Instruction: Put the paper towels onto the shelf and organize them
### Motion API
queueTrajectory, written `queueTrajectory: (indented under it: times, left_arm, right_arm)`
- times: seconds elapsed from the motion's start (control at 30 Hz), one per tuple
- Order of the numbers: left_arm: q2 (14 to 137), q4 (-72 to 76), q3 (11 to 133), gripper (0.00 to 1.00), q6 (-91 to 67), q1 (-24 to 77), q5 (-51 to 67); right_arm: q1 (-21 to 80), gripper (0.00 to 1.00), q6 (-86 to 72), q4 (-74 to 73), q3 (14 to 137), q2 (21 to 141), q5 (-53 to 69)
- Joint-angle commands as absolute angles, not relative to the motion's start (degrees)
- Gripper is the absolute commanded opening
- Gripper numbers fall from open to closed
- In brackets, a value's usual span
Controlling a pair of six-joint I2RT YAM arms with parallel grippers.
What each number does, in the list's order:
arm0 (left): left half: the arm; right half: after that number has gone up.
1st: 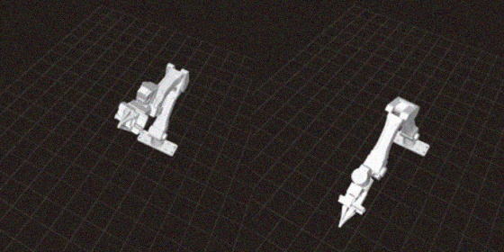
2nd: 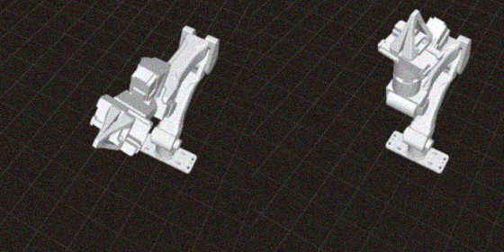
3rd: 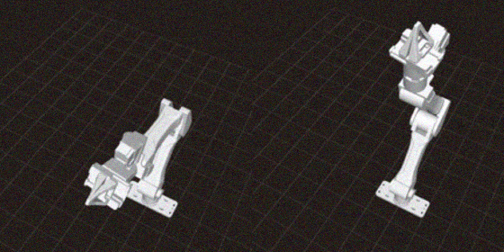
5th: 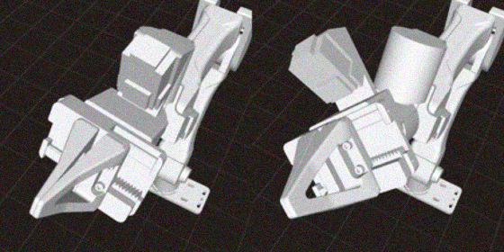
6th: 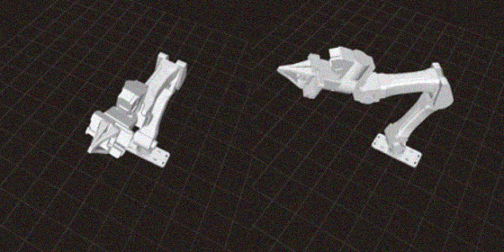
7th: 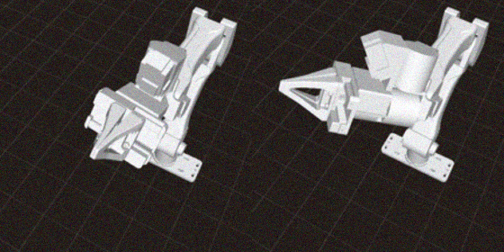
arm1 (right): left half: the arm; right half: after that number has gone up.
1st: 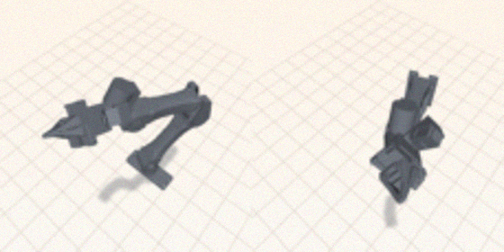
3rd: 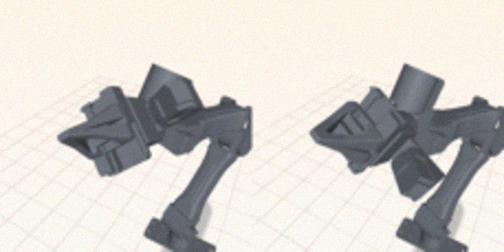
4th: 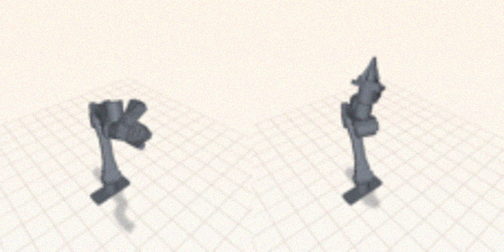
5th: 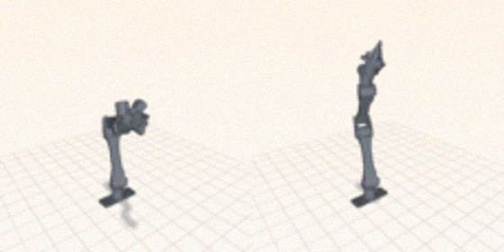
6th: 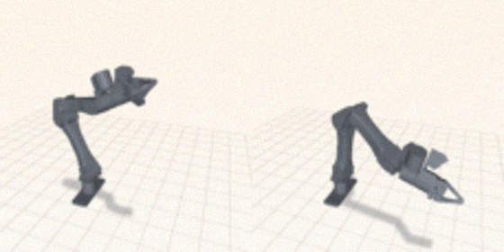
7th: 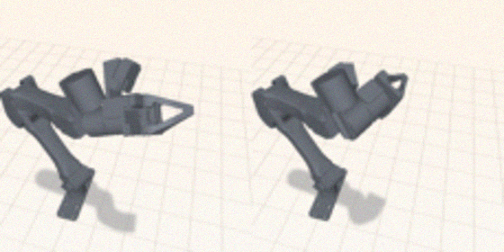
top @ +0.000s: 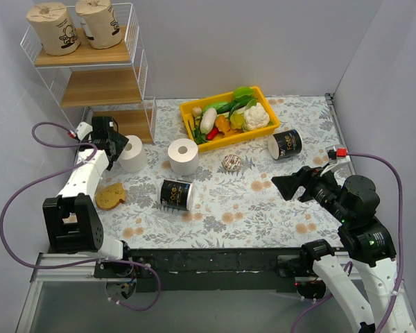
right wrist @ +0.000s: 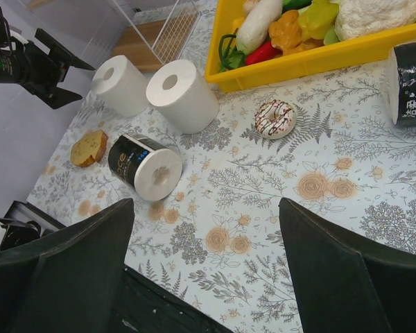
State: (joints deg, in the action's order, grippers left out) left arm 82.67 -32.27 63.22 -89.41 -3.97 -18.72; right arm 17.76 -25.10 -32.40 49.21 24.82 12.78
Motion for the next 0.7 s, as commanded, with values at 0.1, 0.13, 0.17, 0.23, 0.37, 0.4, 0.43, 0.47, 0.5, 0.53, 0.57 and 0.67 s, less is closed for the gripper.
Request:
queueTrajectory:
  times: [0.1,0.13,0.17,0.23,0.37,0.4,0.43,0.47,0.5,0.53,0.57,0.67]
  left_arm:
    - [85.69,-29.62,62.49,0.75,-90.09,-4.13,-16.18]
    - [86.13,-29.10,62.58,0.75,-90.00,-4.13,-16.08]
    - [86.48,-28.74,62.58,0.75,-89.74,-4.13,-16.00]
    - [87.71,-27.60,62.58,0.74,-89.39,-4.13,-15.56]
    - [89.03,-26.37,62.05,0.68,-89.12,-4.22,-14.68]
    - [89.12,-26.19,61.62,0.61,-89.12,-4.22,-14.68]
    - [88.95,-26.10,61.61,0.56,-89.12,-4.13,-14.85]
    - [88.68,-26.10,61.52,0.53,-88.86,-4.22,-14.85]
    - [88.33,-26.10,61.61,0.49,-88.77,-4.13,-15.03]
    - [87.46,-26.45,61.79,0.43,-88.77,-4.22,-15.46]
    - [87.02,-26.63,61.87,0.38,-88.68,-4.13,-15.82]
    - [85.26,-27.86,63.01,0.28,-88.68,-4.13,-16.26]
  right_arm:
    - [17.84,0.92,-23.82,-29.27,49.75,25.22,12.48]
    - [17.84,0.92,-23.73,-29.27,49.66,25.14,12.39]
    - [17.84,0.92,-23.64,-29.27,49.75,25.22,12.31]
    - [17.84,0.92,-23.56,-29.27,49.75,25.14,12.22]
    - [17.84,0.92,-23.38,-29.35,50.01,25.31,12.04]
    - [17.75,0.92,-23.29,-29.44,50.10,25.31,11.95]
    - [17.84,0.92,-23.12,-29.44,50.10,25.40,11.95]
    - [17.84,0.92,-23.20,-29.53,50.18,25.40,11.87]
    - [17.84,0.92,-23.12,-29.71,50.36,25.40,11.78]
    - [17.84,0.92,-23.12,-29.79,50.54,25.57,11.78]
    - [17.84,0.92,-23.03,-29.79,50.62,25.58,11.69]
    - [17.84,0.92,-23.03,-29.97,50.71,25.40,11.60]
